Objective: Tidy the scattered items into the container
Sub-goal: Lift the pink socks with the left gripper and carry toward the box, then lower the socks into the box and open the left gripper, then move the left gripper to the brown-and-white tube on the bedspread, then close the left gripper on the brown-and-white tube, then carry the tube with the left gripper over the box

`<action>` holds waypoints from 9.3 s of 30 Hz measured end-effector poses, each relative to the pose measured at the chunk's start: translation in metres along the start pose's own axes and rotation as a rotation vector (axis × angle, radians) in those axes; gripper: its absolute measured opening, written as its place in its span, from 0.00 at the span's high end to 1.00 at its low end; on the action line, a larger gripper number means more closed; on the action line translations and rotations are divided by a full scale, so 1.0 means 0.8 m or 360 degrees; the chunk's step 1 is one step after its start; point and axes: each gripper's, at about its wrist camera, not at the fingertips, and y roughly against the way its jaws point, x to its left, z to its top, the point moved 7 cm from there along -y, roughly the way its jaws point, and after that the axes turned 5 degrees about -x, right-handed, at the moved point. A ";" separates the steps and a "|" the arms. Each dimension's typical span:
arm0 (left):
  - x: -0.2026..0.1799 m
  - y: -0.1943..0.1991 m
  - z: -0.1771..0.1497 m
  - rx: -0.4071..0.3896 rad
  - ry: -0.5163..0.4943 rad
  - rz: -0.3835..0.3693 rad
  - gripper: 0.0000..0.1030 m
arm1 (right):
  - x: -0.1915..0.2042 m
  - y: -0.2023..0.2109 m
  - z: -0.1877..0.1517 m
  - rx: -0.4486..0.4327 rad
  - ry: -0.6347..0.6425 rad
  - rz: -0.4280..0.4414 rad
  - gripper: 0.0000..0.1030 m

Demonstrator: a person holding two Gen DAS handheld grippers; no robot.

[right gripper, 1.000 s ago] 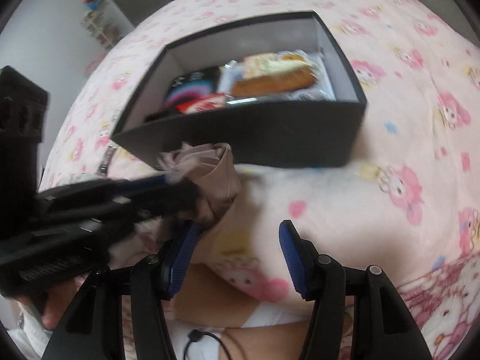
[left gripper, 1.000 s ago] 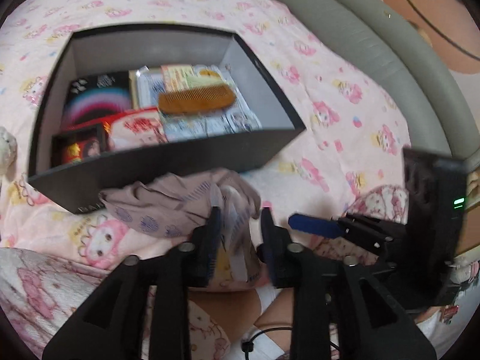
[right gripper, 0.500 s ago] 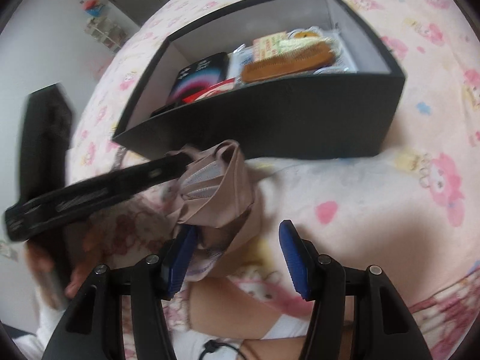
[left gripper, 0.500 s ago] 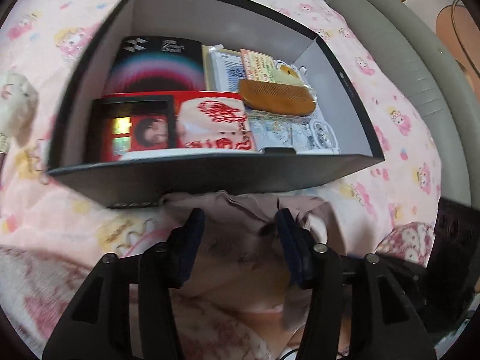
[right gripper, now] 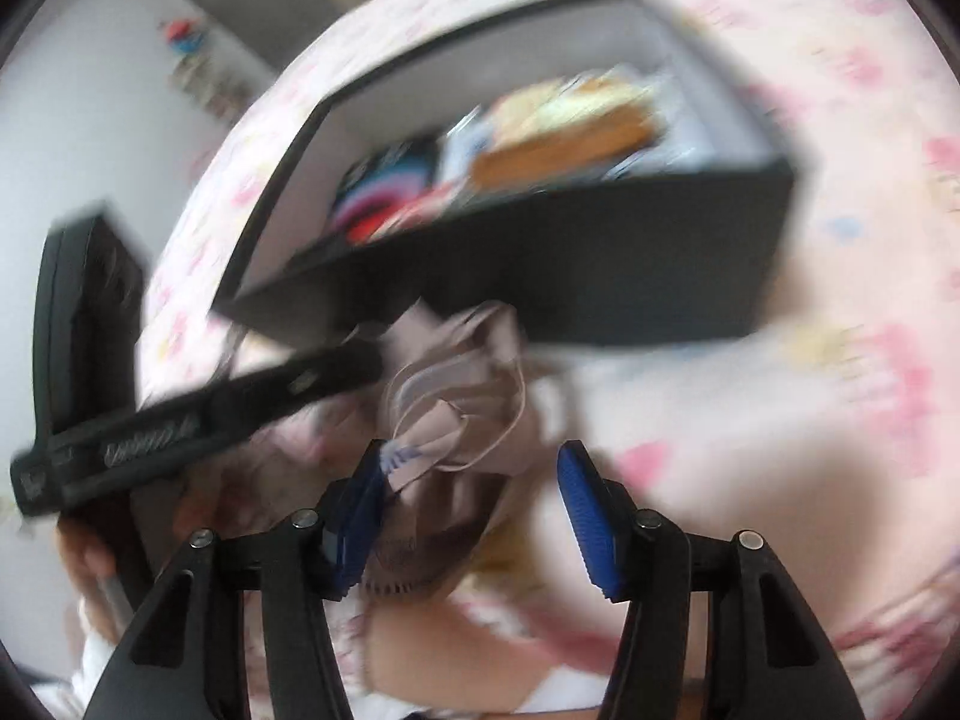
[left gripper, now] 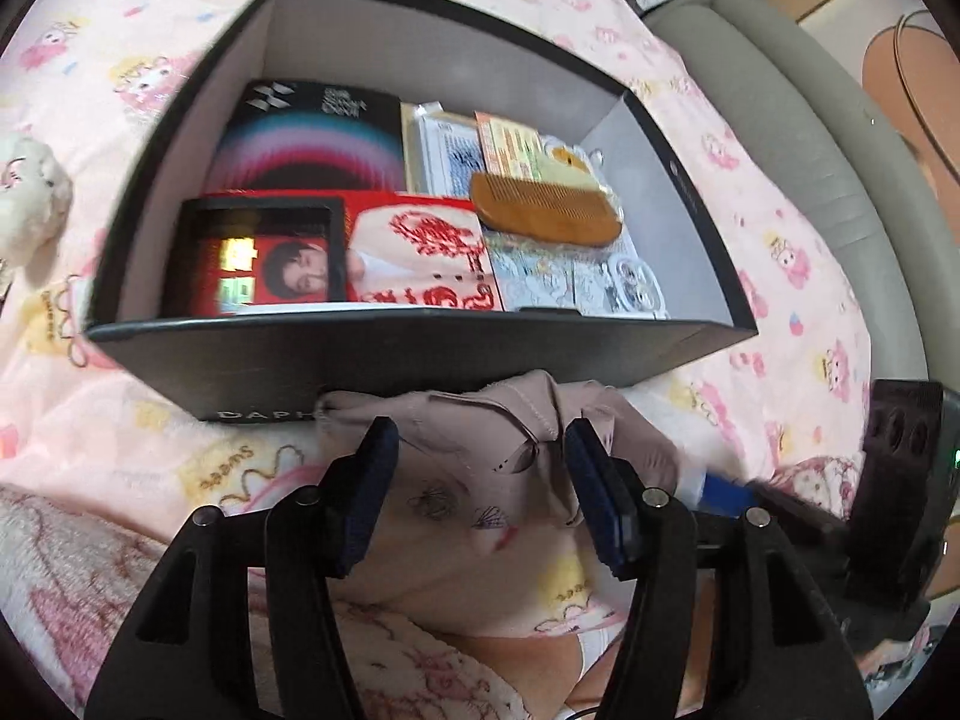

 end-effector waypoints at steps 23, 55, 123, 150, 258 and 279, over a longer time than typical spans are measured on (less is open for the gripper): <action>-0.005 -0.028 -0.012 0.0173 0.0042 -0.0122 0.76 | -0.061 -0.006 0.008 -0.0060 -0.0201 -0.0083 0.45; -0.084 0.099 0.055 -0.0263 -0.0206 -0.0298 0.93 | 0.048 0.051 0.070 -0.0234 0.0150 0.0381 0.82; 0.036 -0.066 0.174 0.0036 0.0177 0.0071 0.60 | 0.007 -0.119 0.179 0.0179 0.0323 -0.0183 0.50; -0.084 0.195 0.084 -0.0538 -0.0405 0.0012 0.46 | 0.125 0.144 0.118 -0.0537 0.0436 -0.0302 0.42; 0.303 0.241 0.034 -0.0536 0.0655 -0.0060 0.68 | 0.381 -0.143 0.085 0.0363 0.0653 0.0611 0.49; -0.005 0.086 0.111 -0.0180 0.0067 -0.0362 0.67 | 0.091 0.019 0.147 -0.0097 0.0230 0.0306 0.53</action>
